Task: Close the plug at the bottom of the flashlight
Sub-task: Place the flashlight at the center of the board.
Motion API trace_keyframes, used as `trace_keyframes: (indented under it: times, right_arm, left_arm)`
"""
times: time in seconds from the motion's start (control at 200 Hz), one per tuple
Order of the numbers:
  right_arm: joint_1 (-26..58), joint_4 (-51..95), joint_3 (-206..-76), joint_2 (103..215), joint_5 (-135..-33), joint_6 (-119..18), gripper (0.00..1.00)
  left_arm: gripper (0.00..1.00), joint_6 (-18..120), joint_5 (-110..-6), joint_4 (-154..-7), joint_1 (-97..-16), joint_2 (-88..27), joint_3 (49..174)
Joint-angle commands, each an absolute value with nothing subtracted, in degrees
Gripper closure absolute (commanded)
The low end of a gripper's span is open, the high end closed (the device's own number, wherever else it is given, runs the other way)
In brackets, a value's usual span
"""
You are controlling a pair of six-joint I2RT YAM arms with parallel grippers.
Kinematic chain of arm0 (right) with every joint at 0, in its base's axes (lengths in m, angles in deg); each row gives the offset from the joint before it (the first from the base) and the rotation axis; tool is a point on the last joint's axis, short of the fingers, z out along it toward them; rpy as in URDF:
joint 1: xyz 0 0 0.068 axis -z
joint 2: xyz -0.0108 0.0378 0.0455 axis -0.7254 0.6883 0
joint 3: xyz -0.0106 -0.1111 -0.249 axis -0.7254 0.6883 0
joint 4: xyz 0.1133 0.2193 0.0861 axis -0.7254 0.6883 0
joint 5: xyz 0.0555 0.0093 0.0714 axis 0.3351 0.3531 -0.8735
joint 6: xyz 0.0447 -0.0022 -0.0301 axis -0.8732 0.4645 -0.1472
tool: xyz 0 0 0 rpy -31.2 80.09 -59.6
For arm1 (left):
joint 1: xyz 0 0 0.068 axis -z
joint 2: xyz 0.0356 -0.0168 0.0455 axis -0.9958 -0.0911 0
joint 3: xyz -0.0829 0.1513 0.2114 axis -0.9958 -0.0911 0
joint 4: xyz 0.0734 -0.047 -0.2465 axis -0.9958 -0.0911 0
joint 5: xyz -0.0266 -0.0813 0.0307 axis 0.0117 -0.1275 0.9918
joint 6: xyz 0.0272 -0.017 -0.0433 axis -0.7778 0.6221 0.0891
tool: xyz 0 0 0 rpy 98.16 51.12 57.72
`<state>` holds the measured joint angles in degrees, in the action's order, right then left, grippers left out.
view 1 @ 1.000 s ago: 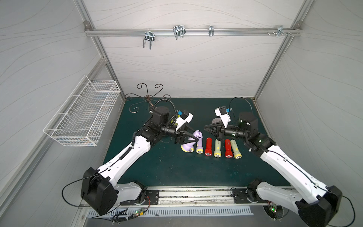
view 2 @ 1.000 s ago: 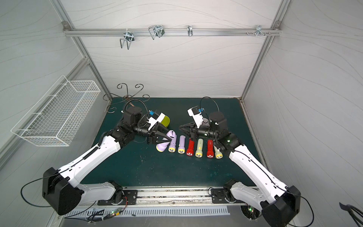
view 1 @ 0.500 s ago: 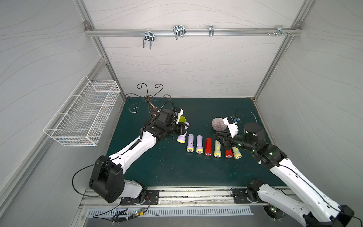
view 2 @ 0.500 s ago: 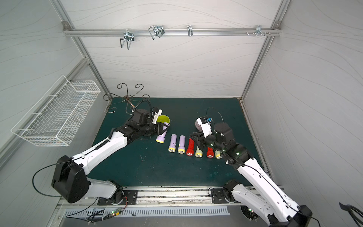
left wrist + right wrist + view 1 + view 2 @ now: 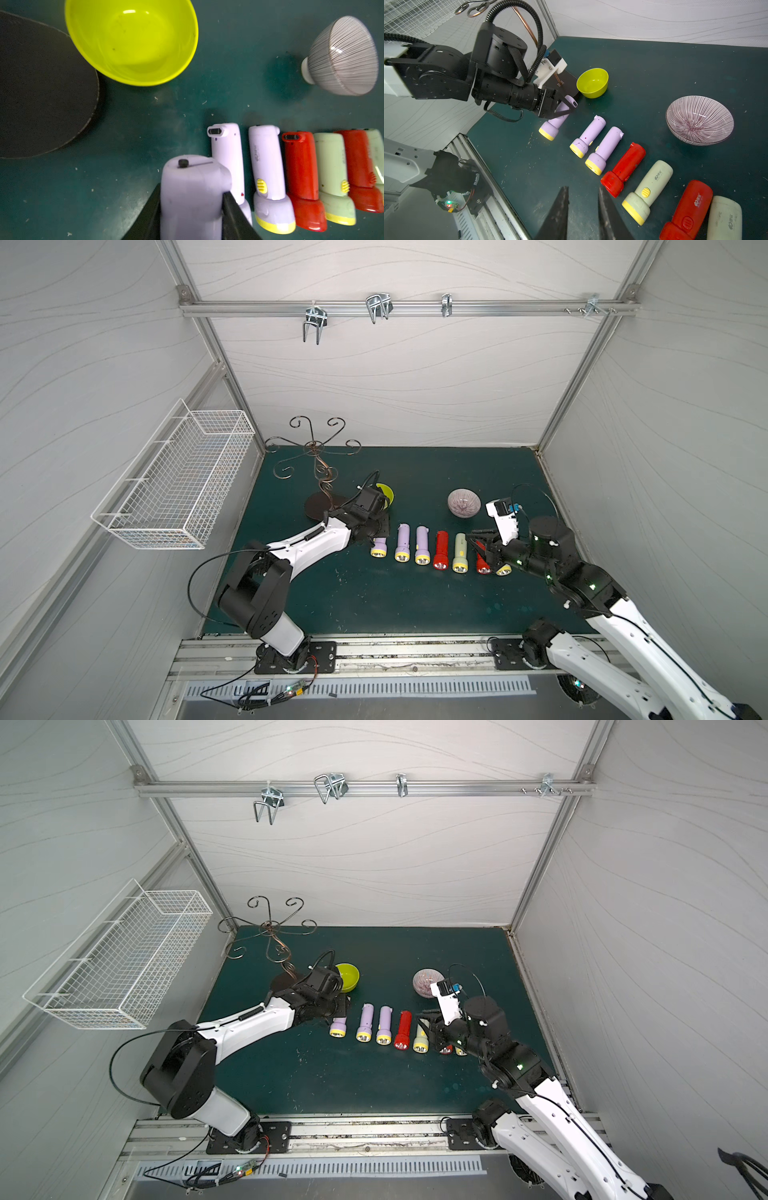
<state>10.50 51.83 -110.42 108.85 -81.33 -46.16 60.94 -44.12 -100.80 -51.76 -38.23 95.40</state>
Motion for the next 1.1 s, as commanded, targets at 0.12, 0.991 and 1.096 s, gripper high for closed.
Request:
trace_keyframes:
  times: [0.12, 0.991, 1.096]
  right_arm:
    - [10.12, 52.55, -109.85, 107.92, -80.49, -45.05, 0.71]
    - [10.16, 51.92, -109.54, 110.47, -80.47, -45.33, 0.68]
    - [10.18, 51.95, -109.54, 110.55, -80.5, -45.56, 0.67]
  left_arm:
    - [0.99, 62.74, -39.82, -97.4, -51.04, -42.94, 96.5]
    - [0.44, 59.52, -38.93, -96.43, -51.02, -48.99, 99.06]
    - [0.43, 59.49, -38.76, -96.7, -51.17, -48.2, 99.06]
